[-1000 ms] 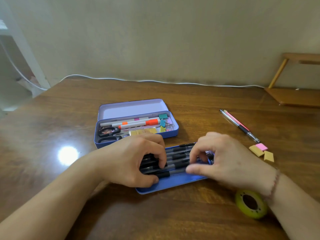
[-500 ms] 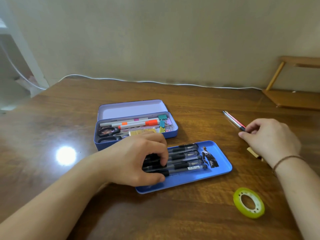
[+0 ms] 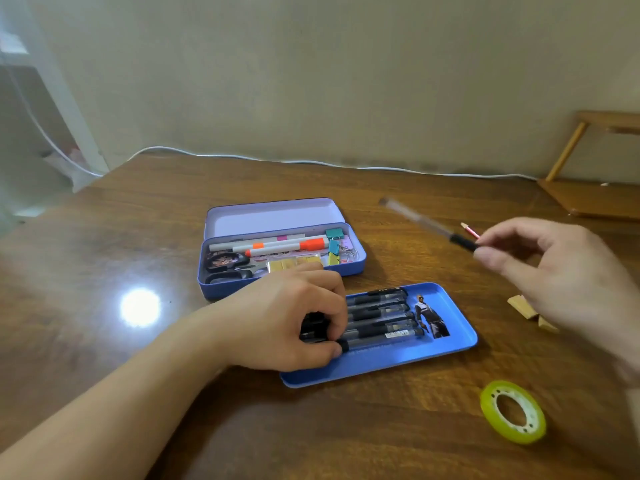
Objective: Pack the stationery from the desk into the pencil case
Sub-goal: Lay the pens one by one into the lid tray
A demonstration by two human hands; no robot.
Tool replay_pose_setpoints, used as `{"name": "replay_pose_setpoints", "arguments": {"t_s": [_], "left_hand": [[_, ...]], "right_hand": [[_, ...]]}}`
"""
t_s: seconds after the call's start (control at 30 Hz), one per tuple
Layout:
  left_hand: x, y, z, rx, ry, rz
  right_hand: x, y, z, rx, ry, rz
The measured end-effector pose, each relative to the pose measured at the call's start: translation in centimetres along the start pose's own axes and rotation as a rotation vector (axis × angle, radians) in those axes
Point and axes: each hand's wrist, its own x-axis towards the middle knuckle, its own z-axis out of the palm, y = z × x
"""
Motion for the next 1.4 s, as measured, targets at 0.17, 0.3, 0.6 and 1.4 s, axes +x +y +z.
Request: {"name": "replay_pose_setpoints", "arguments": {"t_s": [0.17, 0.3, 0.6, 1.4], "left_hand": [[0.0, -0.4, -0.7, -0.121, -0.008, -0.046], [-0.1, -1.0, -1.0, -0.190, 0.091, -0.146], [-0.4, -0.3, -1.0, -0.029, -0.054, -0.040], [-1.1, -0.7, -2.0, -0.026, -0.121, -0.113]], "right_hand": [[-0.9, -1.9, -0.1, 0.247, -0.368, -0.161], [-1.3, -2.4, 2.0, 0.225, -0.442, -0.215], [-1.1, -1.9, 2.8, 0.122, -0.428, -0.253], [-2.2, -3.3, 3.6, 0.111, -0.556, -0.275]]}}
